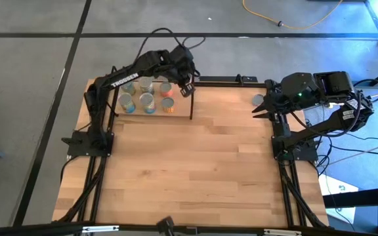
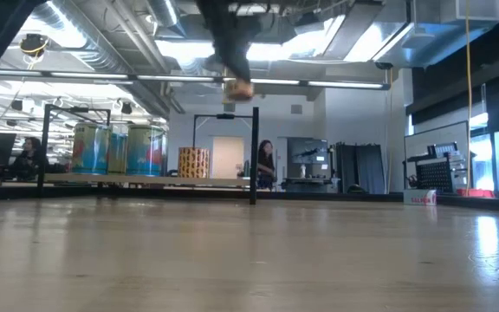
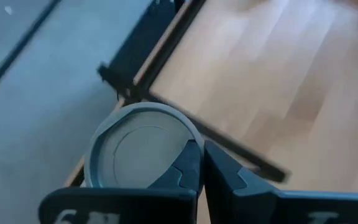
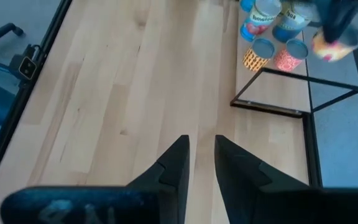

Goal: Pick and place cans onto a shelf

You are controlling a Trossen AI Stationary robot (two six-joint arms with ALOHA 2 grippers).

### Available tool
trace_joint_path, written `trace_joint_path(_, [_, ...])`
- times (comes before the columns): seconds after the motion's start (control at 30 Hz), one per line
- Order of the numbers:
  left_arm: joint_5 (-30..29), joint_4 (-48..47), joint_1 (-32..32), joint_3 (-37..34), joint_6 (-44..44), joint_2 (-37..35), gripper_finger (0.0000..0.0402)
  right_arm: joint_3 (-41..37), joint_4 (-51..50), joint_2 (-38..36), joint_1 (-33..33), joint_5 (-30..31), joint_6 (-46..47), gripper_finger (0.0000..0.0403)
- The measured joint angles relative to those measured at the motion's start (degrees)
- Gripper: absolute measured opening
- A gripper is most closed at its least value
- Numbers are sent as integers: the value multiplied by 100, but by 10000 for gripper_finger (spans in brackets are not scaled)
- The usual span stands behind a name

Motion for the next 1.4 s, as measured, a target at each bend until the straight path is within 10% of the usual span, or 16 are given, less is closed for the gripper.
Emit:
trace_joint_path(0.57, [659, 2117, 758, -2288, 1010, 3, 0, 0, 526, 0, 0, 43, 3, 78])
trace_joint_path(1.4, [1110, 3506, 833, -3687, 1234, 1, 0, 0, 602, 0, 0, 310, 10, 78])
